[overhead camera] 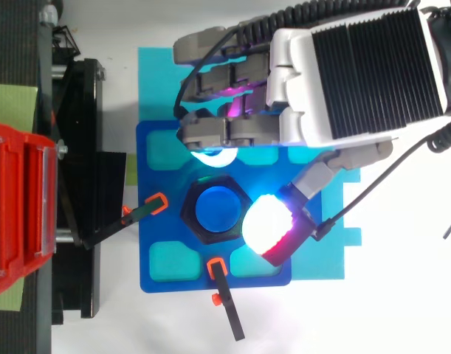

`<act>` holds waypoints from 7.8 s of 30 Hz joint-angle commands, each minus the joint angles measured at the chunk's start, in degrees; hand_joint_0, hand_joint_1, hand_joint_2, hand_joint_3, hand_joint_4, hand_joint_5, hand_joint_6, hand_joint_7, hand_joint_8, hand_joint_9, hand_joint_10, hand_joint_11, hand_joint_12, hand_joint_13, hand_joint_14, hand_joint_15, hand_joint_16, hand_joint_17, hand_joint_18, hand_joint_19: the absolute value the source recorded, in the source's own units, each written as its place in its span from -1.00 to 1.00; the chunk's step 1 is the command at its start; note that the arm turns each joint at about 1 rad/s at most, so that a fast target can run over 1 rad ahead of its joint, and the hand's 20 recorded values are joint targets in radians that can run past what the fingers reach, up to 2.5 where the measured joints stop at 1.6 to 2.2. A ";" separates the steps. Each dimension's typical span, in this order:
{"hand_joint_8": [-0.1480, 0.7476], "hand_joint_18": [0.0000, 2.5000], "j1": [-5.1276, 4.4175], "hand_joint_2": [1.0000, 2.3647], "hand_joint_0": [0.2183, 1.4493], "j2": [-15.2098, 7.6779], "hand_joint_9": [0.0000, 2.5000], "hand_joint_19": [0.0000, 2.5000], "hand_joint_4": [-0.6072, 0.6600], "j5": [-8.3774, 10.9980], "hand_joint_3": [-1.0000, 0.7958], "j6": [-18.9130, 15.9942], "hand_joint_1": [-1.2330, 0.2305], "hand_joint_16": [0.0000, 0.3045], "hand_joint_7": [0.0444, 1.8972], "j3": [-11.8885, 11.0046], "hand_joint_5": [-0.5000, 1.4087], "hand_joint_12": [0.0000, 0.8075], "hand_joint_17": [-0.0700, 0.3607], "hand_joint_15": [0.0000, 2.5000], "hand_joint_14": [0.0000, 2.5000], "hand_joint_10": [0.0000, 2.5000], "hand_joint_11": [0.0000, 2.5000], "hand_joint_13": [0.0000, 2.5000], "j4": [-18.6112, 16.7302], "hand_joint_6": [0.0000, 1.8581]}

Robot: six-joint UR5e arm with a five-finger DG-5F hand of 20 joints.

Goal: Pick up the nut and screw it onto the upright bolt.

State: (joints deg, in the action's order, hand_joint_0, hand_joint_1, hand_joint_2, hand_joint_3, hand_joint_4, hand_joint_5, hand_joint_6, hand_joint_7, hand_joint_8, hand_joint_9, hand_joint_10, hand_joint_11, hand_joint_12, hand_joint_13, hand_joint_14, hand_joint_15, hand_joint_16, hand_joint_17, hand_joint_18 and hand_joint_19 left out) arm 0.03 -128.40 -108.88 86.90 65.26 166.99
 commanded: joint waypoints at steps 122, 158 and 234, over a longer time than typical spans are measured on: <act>-0.26 -1.00 -3.72 -1.00 -0.57 0.00 -0.78 -1.00 0.28 1.74 -0.44 -5.08 0.58 -0.76 -0.28 1.62 -0.59 -0.22 -0.30 -1.00 -1.00 -1.00 -1.00 -0.89 -3.42 -0.46; -0.17 -0.64 0.23 -1.00 -0.48 0.00 -0.11 -1.00 0.19 -0.72 -0.44 -2.27 0.36 -0.91 0.34 1.62 -0.40 -0.56 -0.54 -1.00 -1.00 -1.00 -1.00 -0.37 -1.14 -0.41; -0.11 -0.60 0.41 -1.00 -0.47 0.00 -0.06 -1.00 0.16 -0.81 -0.44 -2.97 0.39 -0.90 0.31 4.00 -0.43 -0.53 -0.52 -1.00 -1.00 -1.00 -1.00 -0.34 -4.39 -0.35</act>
State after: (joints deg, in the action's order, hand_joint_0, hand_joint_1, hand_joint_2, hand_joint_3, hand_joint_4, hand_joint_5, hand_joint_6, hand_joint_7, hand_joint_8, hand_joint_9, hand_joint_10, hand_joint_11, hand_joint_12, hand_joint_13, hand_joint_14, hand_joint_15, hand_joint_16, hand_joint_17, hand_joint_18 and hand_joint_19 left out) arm 0.10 -128.44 -109.28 83.87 69.25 162.54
